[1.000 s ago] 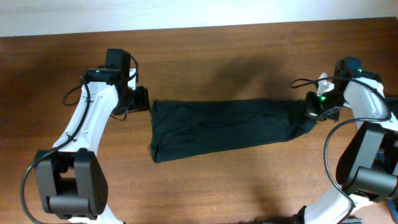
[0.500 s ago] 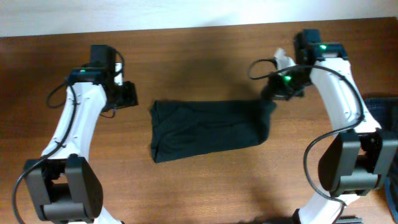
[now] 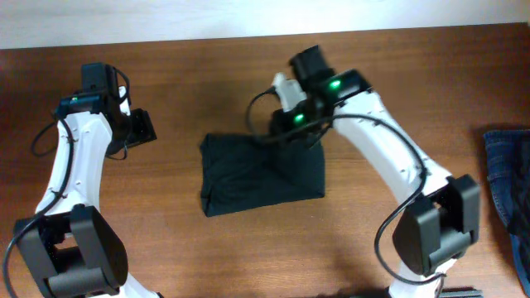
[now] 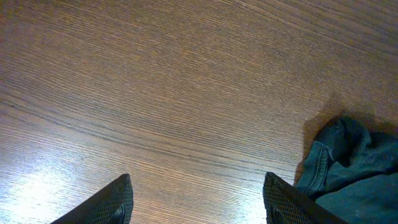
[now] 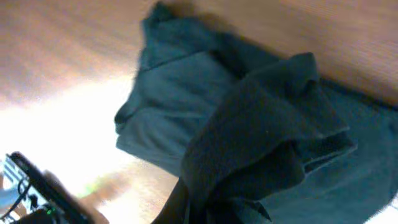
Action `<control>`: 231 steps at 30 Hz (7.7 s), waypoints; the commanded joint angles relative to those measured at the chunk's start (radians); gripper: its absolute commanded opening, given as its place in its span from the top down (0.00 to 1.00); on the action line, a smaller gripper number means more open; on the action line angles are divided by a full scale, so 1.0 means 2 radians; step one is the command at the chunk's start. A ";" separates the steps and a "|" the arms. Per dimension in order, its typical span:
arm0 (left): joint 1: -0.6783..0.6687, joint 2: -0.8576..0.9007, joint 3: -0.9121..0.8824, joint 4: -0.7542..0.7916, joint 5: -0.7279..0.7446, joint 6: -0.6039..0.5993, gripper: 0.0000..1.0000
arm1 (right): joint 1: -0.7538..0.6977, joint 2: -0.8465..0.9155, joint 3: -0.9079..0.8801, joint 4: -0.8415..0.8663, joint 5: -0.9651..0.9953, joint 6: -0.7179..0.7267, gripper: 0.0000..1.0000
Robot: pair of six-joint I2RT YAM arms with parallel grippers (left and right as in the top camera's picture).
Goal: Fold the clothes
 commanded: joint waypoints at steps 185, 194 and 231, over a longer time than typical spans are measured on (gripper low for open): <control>-0.118 0.196 0.172 -0.024 0.031 0.270 0.83 | -0.359 0.030 0.023 -0.151 0.163 -0.017 0.02; -0.134 0.197 0.163 -0.036 0.070 0.300 0.91 | -0.359 0.030 0.023 -0.151 0.163 -0.017 0.01; -0.065 0.198 0.056 0.105 -0.022 0.261 1.00 | -0.359 0.030 0.023 -0.151 0.163 -0.018 0.01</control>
